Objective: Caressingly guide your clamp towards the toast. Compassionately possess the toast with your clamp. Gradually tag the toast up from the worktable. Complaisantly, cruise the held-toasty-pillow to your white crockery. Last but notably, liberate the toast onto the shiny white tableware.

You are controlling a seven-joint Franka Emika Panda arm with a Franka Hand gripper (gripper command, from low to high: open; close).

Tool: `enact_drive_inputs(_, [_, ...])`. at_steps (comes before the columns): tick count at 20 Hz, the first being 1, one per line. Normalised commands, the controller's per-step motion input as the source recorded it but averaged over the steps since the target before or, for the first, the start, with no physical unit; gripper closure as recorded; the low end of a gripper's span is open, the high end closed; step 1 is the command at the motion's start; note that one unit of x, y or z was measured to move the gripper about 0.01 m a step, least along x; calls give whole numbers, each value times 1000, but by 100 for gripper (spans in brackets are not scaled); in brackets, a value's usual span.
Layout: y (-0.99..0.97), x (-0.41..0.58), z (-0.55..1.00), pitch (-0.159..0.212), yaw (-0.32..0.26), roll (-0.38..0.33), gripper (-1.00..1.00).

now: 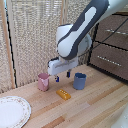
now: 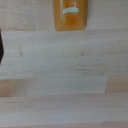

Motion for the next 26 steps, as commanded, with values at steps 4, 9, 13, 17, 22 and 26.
enact_drive_inputs(4, [0,-17,-406,-16,126,-67,-100])
enact_drive_inputs(9, [0,7,-371,-31,151,-106,-100])
enact_drive_inputs(13, [-4,25,-340,-8,160,-121,-100])
enact_drive_inputs(17, [0,9,-227,1,158,-121,-100])
enact_drive_inputs(22, [0,0,-44,28,117,-63,100])
enact_drive_inputs(26, [0,12,-54,4,97,-27,100])
